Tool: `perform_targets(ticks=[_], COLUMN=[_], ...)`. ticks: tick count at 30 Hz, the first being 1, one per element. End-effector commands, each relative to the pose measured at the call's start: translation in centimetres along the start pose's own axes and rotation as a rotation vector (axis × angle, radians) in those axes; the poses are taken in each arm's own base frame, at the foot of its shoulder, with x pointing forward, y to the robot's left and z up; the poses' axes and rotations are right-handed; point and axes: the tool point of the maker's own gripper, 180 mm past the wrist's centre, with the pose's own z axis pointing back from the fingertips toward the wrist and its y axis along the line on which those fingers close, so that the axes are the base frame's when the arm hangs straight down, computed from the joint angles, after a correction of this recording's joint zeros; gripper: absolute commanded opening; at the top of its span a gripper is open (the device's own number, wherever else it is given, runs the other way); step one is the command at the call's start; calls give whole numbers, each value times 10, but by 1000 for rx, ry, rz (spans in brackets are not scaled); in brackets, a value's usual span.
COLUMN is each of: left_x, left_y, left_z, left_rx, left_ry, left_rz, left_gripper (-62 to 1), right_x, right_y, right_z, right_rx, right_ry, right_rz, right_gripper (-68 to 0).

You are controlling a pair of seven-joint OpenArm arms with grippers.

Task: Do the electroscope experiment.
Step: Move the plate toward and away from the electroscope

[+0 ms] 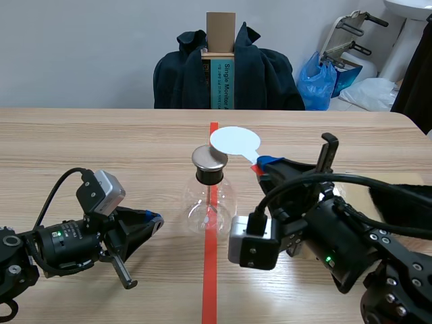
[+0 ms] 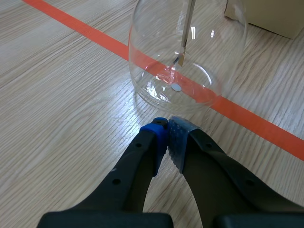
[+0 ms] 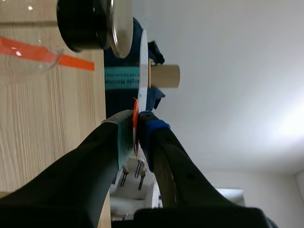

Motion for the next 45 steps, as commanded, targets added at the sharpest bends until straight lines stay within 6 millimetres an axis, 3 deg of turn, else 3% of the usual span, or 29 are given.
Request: perform_targets(ticks=[1, 8, 20, 35, 45], left_x=[13, 13, 13, 13, 13], left_y=[3, 3, 3, 3, 3], left_z=[-3, -3, -3, -3, -3], left_rx=[6, 6, 6, 6, 6], left_ry=[-44, -44, -44, -44, -44], left_rz=[-4, -4, -4, -4, -4], left_gripper=[-578, -578, -578, -578, -578], right_x=[2, 16, 19, -34, -53], right_y=[-10, -9, -8, -10, -10], right_z=[-2, -1, -1, 1, 5], right_rx=[-30, -27, -24, -28, -30], right_ry=[-23, -99, -119, 179, 286], right_rz=[14, 23, 30, 25, 24], right_gripper=[-667, -667, -667, -667, -667])
